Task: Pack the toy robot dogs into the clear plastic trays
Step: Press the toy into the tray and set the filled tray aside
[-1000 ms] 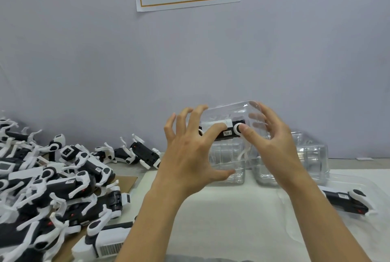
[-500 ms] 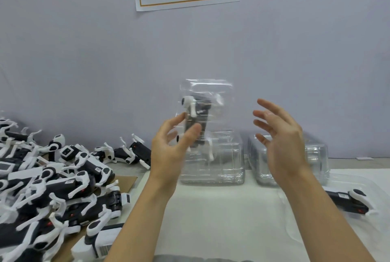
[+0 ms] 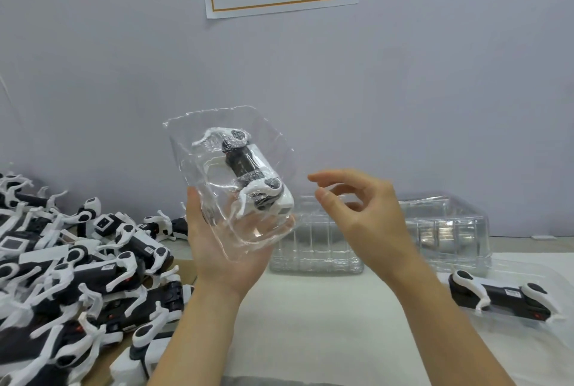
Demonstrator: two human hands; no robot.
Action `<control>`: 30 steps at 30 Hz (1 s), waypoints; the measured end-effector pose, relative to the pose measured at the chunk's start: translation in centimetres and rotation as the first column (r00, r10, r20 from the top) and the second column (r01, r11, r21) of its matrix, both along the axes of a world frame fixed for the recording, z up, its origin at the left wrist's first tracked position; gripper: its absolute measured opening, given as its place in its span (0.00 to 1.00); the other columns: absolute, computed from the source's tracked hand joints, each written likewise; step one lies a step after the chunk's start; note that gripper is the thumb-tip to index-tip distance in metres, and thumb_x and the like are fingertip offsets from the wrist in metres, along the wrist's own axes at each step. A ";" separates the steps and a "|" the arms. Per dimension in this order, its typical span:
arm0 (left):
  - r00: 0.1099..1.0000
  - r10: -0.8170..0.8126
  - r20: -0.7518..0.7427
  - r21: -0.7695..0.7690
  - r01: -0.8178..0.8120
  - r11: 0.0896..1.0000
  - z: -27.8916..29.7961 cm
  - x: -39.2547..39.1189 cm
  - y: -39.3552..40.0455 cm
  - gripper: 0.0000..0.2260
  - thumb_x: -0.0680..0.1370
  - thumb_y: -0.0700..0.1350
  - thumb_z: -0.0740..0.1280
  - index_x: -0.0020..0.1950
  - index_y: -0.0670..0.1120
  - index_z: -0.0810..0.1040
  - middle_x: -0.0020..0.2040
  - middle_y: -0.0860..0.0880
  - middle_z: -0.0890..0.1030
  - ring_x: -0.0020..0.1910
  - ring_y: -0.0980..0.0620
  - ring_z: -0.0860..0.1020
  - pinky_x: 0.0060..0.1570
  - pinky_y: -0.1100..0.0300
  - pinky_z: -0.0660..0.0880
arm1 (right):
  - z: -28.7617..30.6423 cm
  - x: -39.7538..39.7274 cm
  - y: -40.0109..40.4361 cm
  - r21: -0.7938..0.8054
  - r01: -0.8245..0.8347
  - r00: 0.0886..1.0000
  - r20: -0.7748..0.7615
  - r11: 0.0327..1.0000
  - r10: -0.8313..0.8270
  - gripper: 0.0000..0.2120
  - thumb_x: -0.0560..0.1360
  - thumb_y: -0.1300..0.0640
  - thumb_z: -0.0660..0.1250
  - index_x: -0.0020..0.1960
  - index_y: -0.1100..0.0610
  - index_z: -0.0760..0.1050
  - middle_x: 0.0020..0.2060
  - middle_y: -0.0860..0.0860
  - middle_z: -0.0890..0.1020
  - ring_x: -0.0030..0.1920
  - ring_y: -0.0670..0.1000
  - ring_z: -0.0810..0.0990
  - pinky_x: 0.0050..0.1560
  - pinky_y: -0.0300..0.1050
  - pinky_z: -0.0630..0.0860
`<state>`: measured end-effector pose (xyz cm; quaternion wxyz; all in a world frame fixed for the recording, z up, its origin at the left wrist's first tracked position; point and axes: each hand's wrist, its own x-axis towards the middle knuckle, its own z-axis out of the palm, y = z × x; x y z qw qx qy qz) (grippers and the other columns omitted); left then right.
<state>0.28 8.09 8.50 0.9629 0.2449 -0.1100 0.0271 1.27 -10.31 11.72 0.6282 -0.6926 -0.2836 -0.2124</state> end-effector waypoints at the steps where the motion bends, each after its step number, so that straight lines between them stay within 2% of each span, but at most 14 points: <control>1: 1.000 -0.012 0.011 0.005 0.012 1.000 -0.1 0.0 0.0 0.43 0.69 0.70 0.70 0.76 0.45 0.70 0.72 0.38 0.73 0.68 0.32 0.74 0.64 0.34 0.70 | 0.0 -0.1 0.1 -0.010 0.006 1.000 0.011 1.000 -0.006 0.09 0.75 0.60 0.73 0.49 0.46 0.85 0.46 0.44 0.84 0.46 0.45 0.81 0.43 0.35 0.75; 5: 0.999 -0.021 0.031 0.084 0.018 0.996 -0.2 0.0 0.1 0.48 0.66 0.69 0.74 0.77 0.44 0.67 0.73 0.37 0.71 0.69 0.31 0.72 0.69 0.32 0.65 | 0.4 -0.3 0.3 -0.044 0.050 0.996 0.073 0.998 -0.047 0.08 0.74 0.58 0.74 0.48 0.45 0.85 0.45 0.42 0.83 0.47 0.44 0.79 0.46 0.36 0.74; 8: 0.999 -0.026 0.046 0.113 0.021 0.993 -0.2 0.0 0.0 0.48 0.66 0.69 0.74 0.78 0.45 0.66 0.73 0.38 0.72 0.69 0.32 0.73 0.69 0.31 0.63 | 0.8 -0.7 0.6 -0.046 0.139 0.977 0.169 0.989 -0.129 0.08 0.72 0.58 0.76 0.47 0.45 0.85 0.45 0.41 0.81 0.48 0.41 0.76 0.46 0.29 0.68; 10: 0.998 -0.035 0.048 0.123 0.029 0.992 -0.3 0.1 0.0 0.45 0.68 0.70 0.72 0.78 0.47 0.66 0.74 0.40 0.71 0.69 0.32 0.73 0.68 0.32 0.66 | 1.1 -1.0 0.9 -0.041 0.173 0.960 0.232 0.984 -0.159 0.08 0.71 0.59 0.77 0.47 0.47 0.86 0.45 0.42 0.81 0.50 0.42 0.77 0.46 0.28 0.68; 13: 1.000 -0.021 0.017 0.127 0.019 0.992 -0.3 0.1 -0.1 0.45 0.67 0.71 0.72 0.77 0.46 0.69 0.74 0.41 0.71 0.66 0.33 0.76 0.60 0.36 0.73 | 1.5 -1.3 1.3 -0.074 0.148 0.950 0.287 0.986 -0.121 0.08 0.70 0.61 0.78 0.46 0.49 0.86 0.43 0.43 0.83 0.47 0.44 0.80 0.45 0.31 0.70; 15: 1.000 0.006 -0.023 0.125 -0.003 0.992 -0.3 0.1 -0.1 0.47 0.66 0.71 0.72 0.77 0.48 0.68 0.75 0.42 0.70 0.65 0.34 0.77 0.57 0.38 0.74 | 1.5 -1.5 1.6 -0.133 0.116 0.955 0.288 0.984 -0.074 0.08 0.70 0.62 0.78 0.45 0.50 0.87 0.41 0.42 0.84 0.44 0.44 0.80 0.43 0.34 0.72; 18: 0.998 0.015 -0.055 0.101 -0.010 0.995 -0.2 0.1 0.0 0.49 0.63 0.71 0.74 0.78 0.51 0.66 0.76 0.43 0.68 0.66 0.34 0.76 0.60 0.37 0.72 | 1.5 -1.5 1.7 -0.193 0.103 0.959 0.280 0.976 -0.046 0.09 0.70 0.63 0.78 0.45 0.51 0.87 0.40 0.42 0.84 0.39 0.46 0.79 0.41 0.35 0.73; 21: 1.000 0.002 -0.021 0.126 0.001 0.992 -0.3 0.2 0.1 0.44 0.65 0.71 0.74 0.74 0.49 0.72 0.74 0.44 0.71 0.63 0.35 0.77 0.61 0.37 0.72 | 1.5 -1.3 1.4 -0.215 0.102 0.963 0.266 0.971 -0.042 0.08 0.70 0.63 0.78 0.45 0.51 0.87 0.40 0.42 0.84 0.38 0.46 0.79 0.38 0.35 0.73; 23: 1.000 -0.016 0.007 0.142 0.015 0.990 -0.5 0.4 0.2 0.39 0.67 0.71 0.73 0.71 0.49 0.76 0.71 0.44 0.74 0.64 0.35 0.77 0.64 0.35 0.70 | 1.5 -1.2 1.2 -0.226 0.104 0.965 0.259 0.969 -0.043 0.08 0.70 0.63 0.78 0.45 0.51 0.87 0.40 0.43 0.84 0.38 0.46 0.79 0.38 0.37 0.74; 25: 0.999 -0.031 0.015 0.163 0.028 0.986 -0.6 0.4 0.3 0.39 0.67 0.71 0.72 0.72 0.50 0.75 0.72 0.42 0.74 0.67 0.34 0.75 0.69 0.32 0.65 | 1.5 -1.3 1.0 -0.230 0.101 0.967 0.253 0.968 -0.041 0.08 0.70 0.63 0.78 0.44 0.50 0.87 0.39 0.43 0.84 0.38 0.46 0.79 0.38 0.38 0.74; 30: 0.998 -0.037 0.042 0.234 0.026 0.972 -0.7 0.4 0.4 0.40 0.69 0.72 0.69 0.73 0.49 0.74 0.72 0.39 0.74 0.66 0.32 0.75 0.64 0.37 0.70 | 1.7 -1.3 0.7 -0.217 0.083 0.969 0.247 0.973 -0.027 0.05 0.71 0.61 0.77 0.39 0.51 0.86 0.35 0.44 0.84 0.37 0.47 0.79 0.38 0.40 0.74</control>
